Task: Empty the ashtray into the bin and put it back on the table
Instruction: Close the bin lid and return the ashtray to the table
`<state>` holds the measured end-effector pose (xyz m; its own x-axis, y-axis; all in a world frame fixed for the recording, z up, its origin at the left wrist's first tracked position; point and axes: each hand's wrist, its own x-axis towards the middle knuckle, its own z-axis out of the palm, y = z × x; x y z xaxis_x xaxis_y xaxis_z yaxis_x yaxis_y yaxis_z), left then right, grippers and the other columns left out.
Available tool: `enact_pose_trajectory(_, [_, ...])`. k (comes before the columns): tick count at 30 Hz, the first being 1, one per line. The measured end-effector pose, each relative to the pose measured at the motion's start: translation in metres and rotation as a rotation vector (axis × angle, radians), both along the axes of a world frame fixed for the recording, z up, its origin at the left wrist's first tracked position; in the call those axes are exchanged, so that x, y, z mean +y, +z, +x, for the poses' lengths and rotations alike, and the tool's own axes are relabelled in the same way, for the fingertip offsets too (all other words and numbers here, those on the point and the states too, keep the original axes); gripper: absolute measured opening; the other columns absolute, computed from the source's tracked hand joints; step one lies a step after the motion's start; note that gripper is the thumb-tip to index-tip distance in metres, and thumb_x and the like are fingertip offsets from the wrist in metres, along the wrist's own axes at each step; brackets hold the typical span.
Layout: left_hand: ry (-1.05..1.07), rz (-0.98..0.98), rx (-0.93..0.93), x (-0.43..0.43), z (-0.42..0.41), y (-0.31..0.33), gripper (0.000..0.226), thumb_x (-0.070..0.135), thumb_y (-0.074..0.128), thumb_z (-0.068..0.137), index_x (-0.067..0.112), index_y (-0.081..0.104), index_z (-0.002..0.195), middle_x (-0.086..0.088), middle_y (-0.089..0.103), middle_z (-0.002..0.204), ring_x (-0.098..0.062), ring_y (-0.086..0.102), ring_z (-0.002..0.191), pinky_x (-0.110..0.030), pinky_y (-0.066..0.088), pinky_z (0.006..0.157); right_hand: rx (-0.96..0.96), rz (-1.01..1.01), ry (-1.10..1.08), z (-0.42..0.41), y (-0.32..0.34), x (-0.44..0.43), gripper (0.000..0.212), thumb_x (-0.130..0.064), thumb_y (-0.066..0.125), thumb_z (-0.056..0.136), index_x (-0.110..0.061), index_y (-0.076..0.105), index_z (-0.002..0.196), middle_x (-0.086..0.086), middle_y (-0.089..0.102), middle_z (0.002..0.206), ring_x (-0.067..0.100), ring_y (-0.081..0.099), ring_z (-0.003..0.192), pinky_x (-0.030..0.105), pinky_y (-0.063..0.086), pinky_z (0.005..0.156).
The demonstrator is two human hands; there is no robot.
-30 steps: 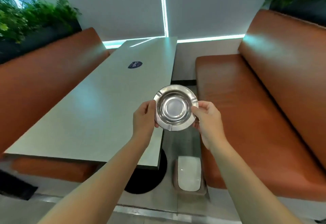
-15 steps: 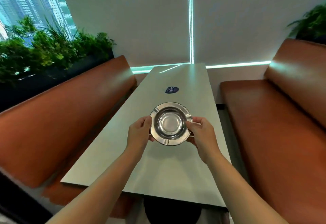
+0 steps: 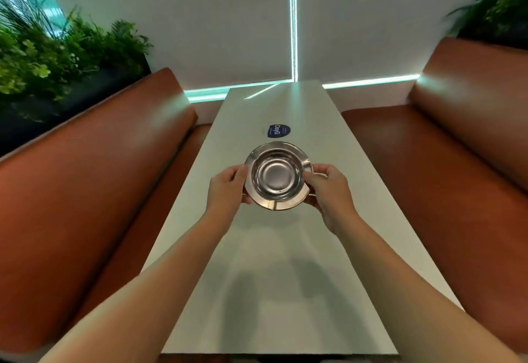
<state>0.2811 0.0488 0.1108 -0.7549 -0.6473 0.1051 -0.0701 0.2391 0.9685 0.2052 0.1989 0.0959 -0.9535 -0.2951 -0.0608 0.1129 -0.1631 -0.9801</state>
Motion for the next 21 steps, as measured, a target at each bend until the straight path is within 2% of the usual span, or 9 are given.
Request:
enact_pose_trajectory(2, [-0.008,0.004,-0.021,-0.019,-0.016,-0.003,0.020,0.027,0.046,0.091,0.019,0.063,0.097,0.002,0.062,0.072,-0.012,0.055,0.057,-0.010,0.047,0.040,-0.022,0.005,-0.003,-0.015,-0.006,-0.016,0.006,-0.018,0.059,0.084,-0.021,0.055,0.085,0.005,0.063,0.087,0.016,0.061,0.070,0.025,0.051,0.057])
enact_pose_trajectory(7, [-0.023,0.040,-0.040,-0.065,-0.071,-0.012,0.020,0.024,0.050,0.089,0.020,0.065,0.102,0.002,0.065,0.072,-0.011,0.055,0.055,-0.010,0.046,0.039,-0.051,0.040,-0.001,-0.069,-0.014,-0.056,0.006,-0.012,0.058,0.085,-0.015,0.056,0.089,0.006,0.062,0.090,0.014,0.062,0.068,0.020,0.051,0.050])
enact_pose_trajectory(10, [-0.013,0.072,-0.039,-0.090,-0.118,-0.018,0.013,0.024,0.054,0.088,0.025,0.063,0.097,0.004,0.065,0.070,-0.007,0.056,0.050,-0.011,0.046,0.040,-0.074,0.051,0.007,-0.115,-0.017,-0.079,0.009,-0.008,0.058,0.085,-0.017,0.056,0.082,0.006,0.063,0.087,0.015,0.062,0.069,0.023,0.054,0.054])
enact_pose_trajectory(14, [0.009,0.130,-0.046,-0.121,-0.190,-0.028,0.010,0.019,0.057,0.086,0.019,0.062,0.095,-0.001,0.063,0.068,-0.005,0.055,0.040,-0.014,0.048,0.039,-0.101,0.078,0.007,-0.185,-0.024,-0.108,0.009,-0.005,0.059,0.084,-0.013,0.058,0.080,0.008,0.063,0.082,0.017,0.062,0.065,0.027,0.055,0.057])
enact_pose_trajectory(19, [0.033,0.217,-0.118,-0.153,-0.280,-0.052,0.011,0.012,0.058,0.086,0.014,0.062,0.095,-0.001,0.063,0.070,-0.013,0.056,0.053,-0.011,0.049,0.040,-0.116,0.138,-0.010,-0.272,-0.044,-0.143,0.007,-0.003,0.059,0.083,-0.009,0.062,0.087,0.006,0.064,0.077,0.015,0.063,0.064,0.024,0.057,0.057])
enact_pose_trajectory(21, [0.027,0.238,-0.131,-0.164,-0.313,-0.064,0.012,0.009,0.058,0.085,0.013,0.063,0.094,-0.001,0.062,0.068,-0.014,0.056,0.054,-0.011,0.050,0.041,-0.118,0.168,-0.024,-0.305,-0.055,-0.155,0.014,0.000,0.059,0.081,-0.005,0.062,0.094,0.006,0.064,0.077,0.016,0.063,0.065,0.022,0.057,0.057])
